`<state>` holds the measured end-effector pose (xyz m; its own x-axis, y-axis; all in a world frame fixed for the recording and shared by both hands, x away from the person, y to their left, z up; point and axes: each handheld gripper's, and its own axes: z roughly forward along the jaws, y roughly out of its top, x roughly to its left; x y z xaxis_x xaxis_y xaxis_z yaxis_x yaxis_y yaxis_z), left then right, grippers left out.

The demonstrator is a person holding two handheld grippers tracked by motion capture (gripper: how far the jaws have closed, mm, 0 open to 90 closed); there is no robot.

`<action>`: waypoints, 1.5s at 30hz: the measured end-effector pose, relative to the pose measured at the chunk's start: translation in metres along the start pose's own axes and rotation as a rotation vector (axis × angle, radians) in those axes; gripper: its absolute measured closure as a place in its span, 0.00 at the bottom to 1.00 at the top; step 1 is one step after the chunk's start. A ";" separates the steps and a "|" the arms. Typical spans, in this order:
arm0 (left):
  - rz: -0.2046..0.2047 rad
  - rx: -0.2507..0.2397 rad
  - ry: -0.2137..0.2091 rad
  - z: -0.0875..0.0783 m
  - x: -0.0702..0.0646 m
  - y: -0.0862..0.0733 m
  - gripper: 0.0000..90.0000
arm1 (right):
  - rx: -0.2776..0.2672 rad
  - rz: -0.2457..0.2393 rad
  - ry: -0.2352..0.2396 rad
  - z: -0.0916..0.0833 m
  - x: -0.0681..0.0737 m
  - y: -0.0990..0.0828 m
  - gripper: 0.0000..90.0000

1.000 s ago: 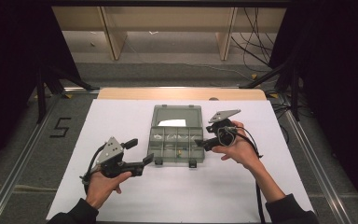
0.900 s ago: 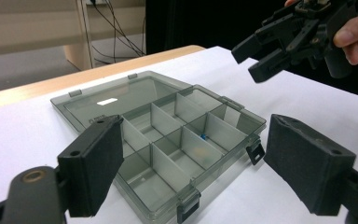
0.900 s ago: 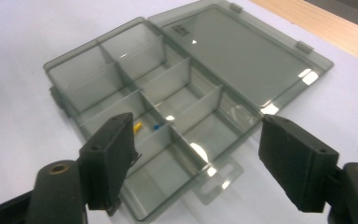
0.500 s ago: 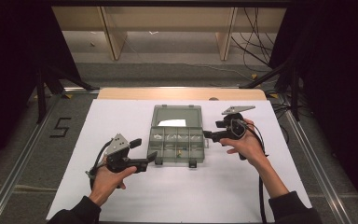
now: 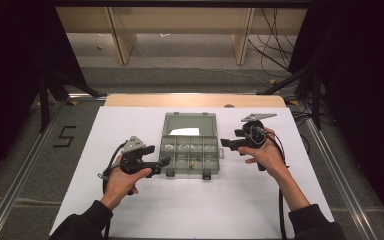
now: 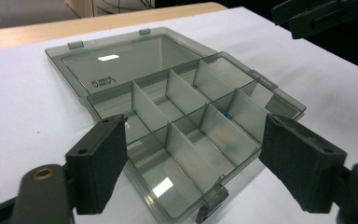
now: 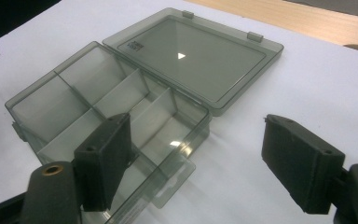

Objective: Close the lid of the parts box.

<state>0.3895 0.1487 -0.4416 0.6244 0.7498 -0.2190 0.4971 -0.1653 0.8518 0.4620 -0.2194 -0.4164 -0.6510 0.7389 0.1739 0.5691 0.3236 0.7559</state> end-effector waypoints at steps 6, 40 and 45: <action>-0.023 0.050 0.012 0.007 0.009 0.003 0.29 | -0.008 -0.004 -0.007 0.001 -0.003 0.000 0.28; -0.062 0.300 0.020 0.028 0.031 -0.004 0.71 | 0.005 0.065 0.015 0.025 -0.009 0.011 0.28; -0.064 0.313 0.030 0.029 0.032 -0.005 0.74 | -0.011 0.106 0.036 0.037 -0.015 0.018 0.28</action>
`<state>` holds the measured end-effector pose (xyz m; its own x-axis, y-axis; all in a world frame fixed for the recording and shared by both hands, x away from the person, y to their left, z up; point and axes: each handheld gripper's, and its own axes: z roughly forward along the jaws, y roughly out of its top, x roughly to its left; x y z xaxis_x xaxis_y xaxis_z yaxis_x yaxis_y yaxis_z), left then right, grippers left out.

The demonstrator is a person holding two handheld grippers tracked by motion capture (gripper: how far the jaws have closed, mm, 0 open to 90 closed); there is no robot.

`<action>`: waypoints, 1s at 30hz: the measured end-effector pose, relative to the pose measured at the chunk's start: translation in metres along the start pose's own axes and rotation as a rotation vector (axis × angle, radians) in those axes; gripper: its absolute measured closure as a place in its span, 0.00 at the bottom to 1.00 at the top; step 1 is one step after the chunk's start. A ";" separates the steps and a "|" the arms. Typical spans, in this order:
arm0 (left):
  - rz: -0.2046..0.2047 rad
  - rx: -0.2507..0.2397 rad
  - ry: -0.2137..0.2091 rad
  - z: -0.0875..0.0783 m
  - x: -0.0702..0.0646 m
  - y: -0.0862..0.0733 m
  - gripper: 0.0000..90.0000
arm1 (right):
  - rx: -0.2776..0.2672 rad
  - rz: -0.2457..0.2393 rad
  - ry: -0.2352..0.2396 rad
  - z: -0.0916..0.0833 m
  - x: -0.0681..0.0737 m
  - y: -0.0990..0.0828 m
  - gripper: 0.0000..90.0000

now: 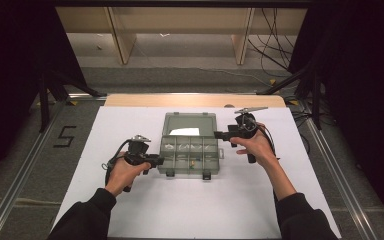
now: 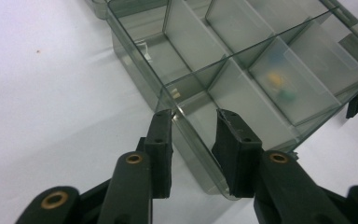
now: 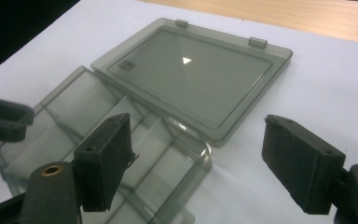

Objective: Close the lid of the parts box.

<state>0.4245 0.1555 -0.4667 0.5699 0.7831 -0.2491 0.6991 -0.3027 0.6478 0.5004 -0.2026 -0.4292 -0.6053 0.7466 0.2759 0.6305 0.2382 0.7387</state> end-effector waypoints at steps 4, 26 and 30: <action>-0.003 0.001 0.003 -0.001 0.000 0.000 0.75 | 0.016 0.024 -0.008 0.014 -0.003 0.004 0.29; -0.005 -0.005 0.014 0.000 -0.002 0.000 0.77 | 0.126 0.114 -0.098 0.057 -0.024 0.019 0.33; -0.002 -0.006 0.013 0.000 -0.002 0.000 0.77 | 0.123 0.119 -0.088 0.061 -0.026 0.018 0.35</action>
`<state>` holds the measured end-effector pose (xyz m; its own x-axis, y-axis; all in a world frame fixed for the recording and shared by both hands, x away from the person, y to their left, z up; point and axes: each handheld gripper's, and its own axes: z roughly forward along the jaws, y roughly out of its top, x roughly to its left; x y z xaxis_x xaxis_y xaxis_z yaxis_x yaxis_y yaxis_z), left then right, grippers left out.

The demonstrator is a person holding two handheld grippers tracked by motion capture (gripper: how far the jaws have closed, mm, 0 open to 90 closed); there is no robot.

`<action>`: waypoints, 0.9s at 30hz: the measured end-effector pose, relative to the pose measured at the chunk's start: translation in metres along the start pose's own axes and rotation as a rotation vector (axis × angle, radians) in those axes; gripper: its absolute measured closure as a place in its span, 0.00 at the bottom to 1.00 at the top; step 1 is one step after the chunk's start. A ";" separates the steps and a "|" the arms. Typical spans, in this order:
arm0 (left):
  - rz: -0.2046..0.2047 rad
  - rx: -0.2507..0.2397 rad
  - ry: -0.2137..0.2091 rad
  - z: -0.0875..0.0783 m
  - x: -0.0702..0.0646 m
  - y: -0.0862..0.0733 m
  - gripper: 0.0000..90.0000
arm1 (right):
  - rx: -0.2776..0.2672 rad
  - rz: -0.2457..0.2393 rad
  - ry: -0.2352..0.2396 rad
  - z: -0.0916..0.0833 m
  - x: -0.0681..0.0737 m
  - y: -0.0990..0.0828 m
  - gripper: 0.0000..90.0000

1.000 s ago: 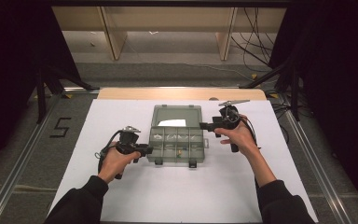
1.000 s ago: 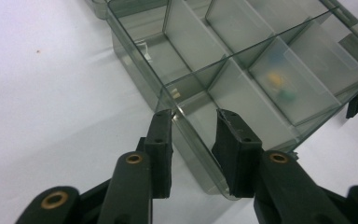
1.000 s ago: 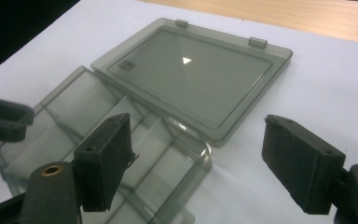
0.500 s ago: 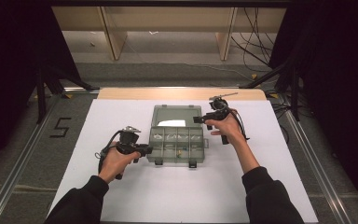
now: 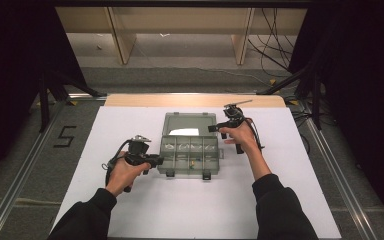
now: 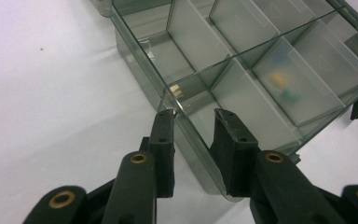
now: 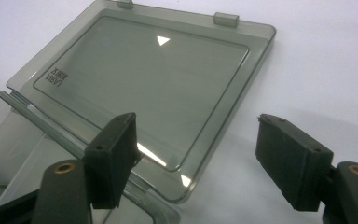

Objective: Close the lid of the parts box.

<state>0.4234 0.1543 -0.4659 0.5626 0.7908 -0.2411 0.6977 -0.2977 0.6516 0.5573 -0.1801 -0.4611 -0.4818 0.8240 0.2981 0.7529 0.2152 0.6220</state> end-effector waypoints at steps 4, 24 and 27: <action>0.003 0.001 0.000 0.000 0.000 0.000 0.77 | 0.022 0.020 -0.005 0.002 0.004 0.001 0.35; 0.000 -0.004 -0.007 0.000 0.001 0.000 0.77 | 0.078 0.065 -0.034 0.013 0.008 0.007 0.39; 0.000 -0.004 -0.007 0.000 0.001 0.000 0.77 | 0.086 0.077 -0.032 0.015 0.008 0.006 0.39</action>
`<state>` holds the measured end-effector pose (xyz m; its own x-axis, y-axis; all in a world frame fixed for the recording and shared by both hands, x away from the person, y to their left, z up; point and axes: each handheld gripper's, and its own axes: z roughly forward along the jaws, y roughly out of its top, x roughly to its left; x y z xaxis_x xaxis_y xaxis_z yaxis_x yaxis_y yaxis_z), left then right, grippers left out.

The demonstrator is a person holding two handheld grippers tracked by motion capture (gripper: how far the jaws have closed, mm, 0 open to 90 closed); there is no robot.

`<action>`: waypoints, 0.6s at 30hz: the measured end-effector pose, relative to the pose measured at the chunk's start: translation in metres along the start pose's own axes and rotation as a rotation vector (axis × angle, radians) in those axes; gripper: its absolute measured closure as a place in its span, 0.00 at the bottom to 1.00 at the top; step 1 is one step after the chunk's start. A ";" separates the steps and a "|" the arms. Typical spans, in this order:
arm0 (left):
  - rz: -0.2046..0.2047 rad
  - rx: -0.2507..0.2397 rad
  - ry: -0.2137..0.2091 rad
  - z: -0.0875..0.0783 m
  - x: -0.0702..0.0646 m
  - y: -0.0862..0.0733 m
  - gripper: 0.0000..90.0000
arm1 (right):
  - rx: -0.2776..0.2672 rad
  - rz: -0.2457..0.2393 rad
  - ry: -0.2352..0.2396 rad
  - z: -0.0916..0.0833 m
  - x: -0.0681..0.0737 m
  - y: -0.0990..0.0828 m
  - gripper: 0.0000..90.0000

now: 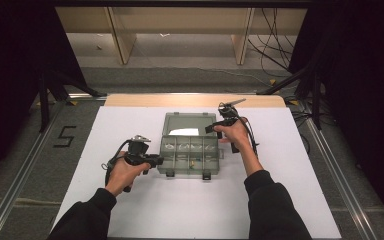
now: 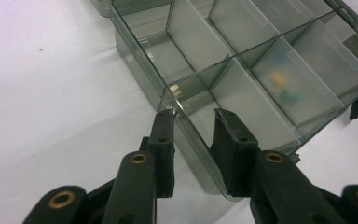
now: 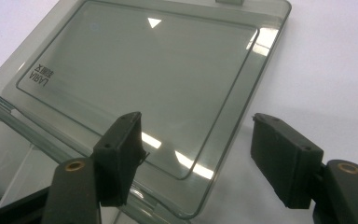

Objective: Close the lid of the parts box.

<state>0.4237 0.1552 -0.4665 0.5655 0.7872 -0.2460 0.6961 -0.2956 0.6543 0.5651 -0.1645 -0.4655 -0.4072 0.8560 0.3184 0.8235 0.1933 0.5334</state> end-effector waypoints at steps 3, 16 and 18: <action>0.002 0.001 0.000 0.000 0.000 0.000 0.77 | 0.003 -0.021 0.005 0.002 -0.001 -0.001 0.40; 0.009 0.000 0.005 0.000 0.000 0.000 0.77 | 0.016 0.039 0.040 0.006 -0.001 -0.003 0.44; 0.014 0.003 0.005 0.000 0.000 0.000 0.77 | 0.007 0.071 0.051 0.005 -0.001 -0.004 0.45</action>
<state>0.4234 0.1554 -0.4664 0.5728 0.7859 -0.2329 0.6893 -0.3081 0.6556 0.5638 -0.1641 -0.4721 -0.3674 0.8423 0.3943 0.8535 0.1369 0.5028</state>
